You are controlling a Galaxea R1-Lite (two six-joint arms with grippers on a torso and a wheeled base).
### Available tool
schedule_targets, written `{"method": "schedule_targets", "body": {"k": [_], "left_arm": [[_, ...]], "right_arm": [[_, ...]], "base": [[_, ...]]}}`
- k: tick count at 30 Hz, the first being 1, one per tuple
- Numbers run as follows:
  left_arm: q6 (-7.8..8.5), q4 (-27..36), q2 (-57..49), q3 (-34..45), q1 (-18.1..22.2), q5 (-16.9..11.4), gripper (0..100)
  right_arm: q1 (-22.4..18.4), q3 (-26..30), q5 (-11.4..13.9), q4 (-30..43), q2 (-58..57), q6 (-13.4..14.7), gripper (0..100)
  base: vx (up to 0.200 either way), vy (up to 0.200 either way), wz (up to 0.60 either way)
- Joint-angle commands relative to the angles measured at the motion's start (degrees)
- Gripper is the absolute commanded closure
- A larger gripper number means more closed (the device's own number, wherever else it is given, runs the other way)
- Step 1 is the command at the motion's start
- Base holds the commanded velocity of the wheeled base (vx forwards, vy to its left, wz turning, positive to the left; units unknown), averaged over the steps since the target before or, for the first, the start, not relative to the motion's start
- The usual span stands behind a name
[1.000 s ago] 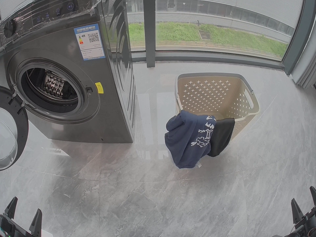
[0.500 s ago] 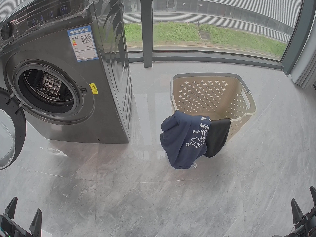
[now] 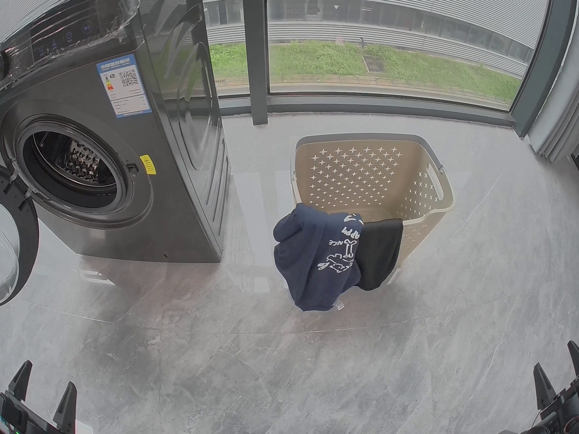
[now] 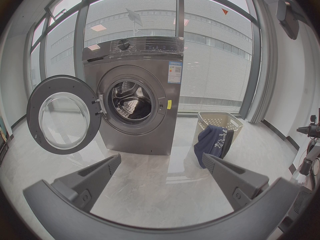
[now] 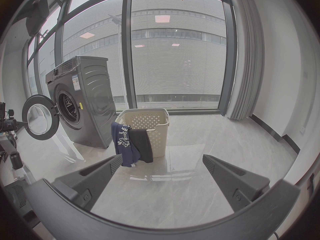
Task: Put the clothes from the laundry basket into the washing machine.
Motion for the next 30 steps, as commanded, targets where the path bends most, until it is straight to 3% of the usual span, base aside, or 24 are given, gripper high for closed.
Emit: {"method": "schedule_targets", "body": {"k": [1,8,23,30], "left_arm": [[-0.04,0.0,-0.4,0.9,0.0,0.1,0],[-0.04,0.0,-0.4,0.9,0.0,0.3,0],[0.05,0.0,-0.3,0.9,0.0,0.3,0],[0.05,0.0,-0.3,0.9,0.0,0.3,0]], "right_arm": [[0.0,1.0,0.0,0.0,-0.9,0.0,0],[0.0,1.0,0.0,0.0,-0.9,0.0,0],[0.0,1.0,0.0,0.0,-0.9,0.0,0],[0.0,1.0,0.0,0.0,-0.9,0.0,0]], "base": [[0.000,0.000,0.00],[0.000,-0.086,0.00],[0.000,0.000,0.00],[0.200,0.000,0.00]]}}
